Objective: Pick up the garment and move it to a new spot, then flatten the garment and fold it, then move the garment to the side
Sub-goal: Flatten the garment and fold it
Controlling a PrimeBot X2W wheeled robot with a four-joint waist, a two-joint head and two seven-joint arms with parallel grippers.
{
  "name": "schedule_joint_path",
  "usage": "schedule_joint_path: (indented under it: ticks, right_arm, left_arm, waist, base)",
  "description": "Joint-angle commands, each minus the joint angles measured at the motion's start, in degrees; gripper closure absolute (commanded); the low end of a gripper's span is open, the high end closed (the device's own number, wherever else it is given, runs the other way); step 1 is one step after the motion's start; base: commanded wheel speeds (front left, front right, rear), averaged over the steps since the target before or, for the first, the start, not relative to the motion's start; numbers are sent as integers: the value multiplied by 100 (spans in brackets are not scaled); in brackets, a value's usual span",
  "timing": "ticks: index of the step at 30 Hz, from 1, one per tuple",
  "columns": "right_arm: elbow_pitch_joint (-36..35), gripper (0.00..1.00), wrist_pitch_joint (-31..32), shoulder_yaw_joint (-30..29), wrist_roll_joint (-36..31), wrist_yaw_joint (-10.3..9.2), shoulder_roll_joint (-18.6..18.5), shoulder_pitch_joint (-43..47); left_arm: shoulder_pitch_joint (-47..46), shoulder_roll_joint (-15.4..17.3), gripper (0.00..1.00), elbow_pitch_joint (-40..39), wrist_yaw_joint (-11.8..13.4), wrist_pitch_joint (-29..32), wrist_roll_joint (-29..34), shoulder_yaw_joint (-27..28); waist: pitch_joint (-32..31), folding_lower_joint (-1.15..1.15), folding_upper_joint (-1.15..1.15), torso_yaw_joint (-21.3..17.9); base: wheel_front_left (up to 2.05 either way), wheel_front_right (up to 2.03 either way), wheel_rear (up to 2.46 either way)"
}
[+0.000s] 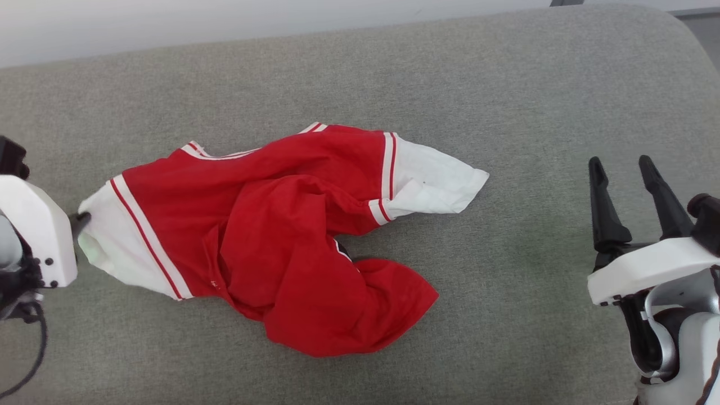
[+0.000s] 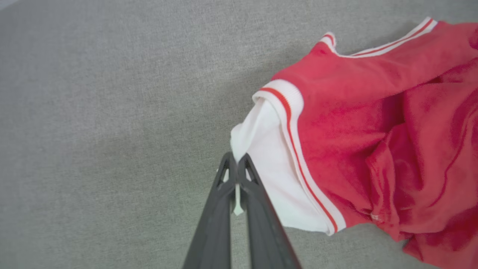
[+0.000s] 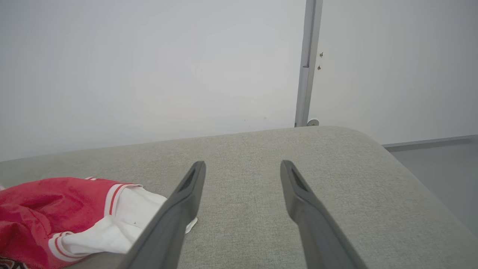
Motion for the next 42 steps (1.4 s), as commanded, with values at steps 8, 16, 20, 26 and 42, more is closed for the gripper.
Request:
schedule_joint_path:
  ticks: [8,16,20,26,42]
  right_arm:
    - [-31,0,69,81,29,-2,-1,-49]
    - [-62,0,114,97,4,-2,0,-31]
    - [-107,0,148,75,-17,-2,-1,6]
    - [-237,0,269,170,-73,-2,-1,-75]
    - [-242,0,1039,671,53,-2,-335,-348]
  left_arm:
    - [-230,-392,100,778,-243,-100,-129,-107]
    - [-535,-444,0,1200,-359,116,-133,-213]
    - [-627,-410,0,1266,-227,512,-189,-285]
    - [-802,-373,0,1532,-207,594,53,-441]
    - [-1227,-1220,100,3035,-574,194,95,-708]
  waist:
    - [73,0,0,30]
    - [65,0,0,1]
    - [80,0,0,22]
    - [228,0,0,26]
    - [577,0,0,213]
  base:
    - [0,0,0]
    - [0,0,0]
    - [0,0,0]
    - [0,0,0]
    - [0,0,0]
